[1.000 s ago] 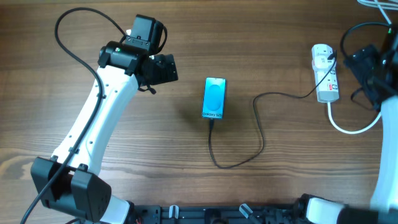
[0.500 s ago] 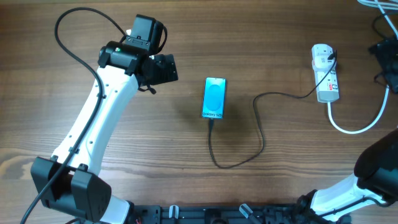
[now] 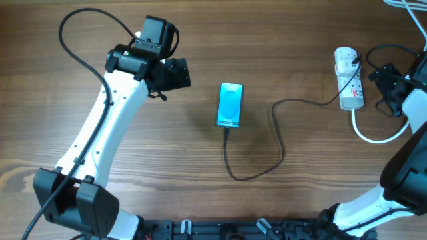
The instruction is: Plug charger to phone and switch on socket
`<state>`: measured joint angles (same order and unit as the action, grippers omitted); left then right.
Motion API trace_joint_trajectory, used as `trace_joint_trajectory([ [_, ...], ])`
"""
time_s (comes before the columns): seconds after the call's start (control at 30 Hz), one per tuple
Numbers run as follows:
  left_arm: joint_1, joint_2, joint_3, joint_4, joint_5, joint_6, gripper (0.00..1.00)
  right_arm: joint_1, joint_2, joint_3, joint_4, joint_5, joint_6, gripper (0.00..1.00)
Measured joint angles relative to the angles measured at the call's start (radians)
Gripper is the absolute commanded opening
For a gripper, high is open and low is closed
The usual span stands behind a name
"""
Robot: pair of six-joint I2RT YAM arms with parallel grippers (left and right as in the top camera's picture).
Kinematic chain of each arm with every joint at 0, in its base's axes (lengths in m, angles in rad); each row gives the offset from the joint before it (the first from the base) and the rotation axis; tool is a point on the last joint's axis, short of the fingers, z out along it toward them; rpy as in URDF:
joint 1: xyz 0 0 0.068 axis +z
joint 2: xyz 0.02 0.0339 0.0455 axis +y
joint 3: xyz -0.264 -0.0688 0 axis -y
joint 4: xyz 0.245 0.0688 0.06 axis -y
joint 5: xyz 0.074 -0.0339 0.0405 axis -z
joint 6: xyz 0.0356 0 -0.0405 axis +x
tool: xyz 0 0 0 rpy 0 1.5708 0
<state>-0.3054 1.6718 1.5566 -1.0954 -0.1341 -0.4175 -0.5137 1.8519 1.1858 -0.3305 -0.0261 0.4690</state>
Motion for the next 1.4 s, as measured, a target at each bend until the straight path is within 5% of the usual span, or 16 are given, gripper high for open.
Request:
trace_joint_trajectory([
  [1.4, 0.000, 0.000, 0.000, 0.000, 0.000, 0.000, 1.00, 0.112, 0.127, 0.015, 0.078, 0.112, -0.063, 1.00],
])
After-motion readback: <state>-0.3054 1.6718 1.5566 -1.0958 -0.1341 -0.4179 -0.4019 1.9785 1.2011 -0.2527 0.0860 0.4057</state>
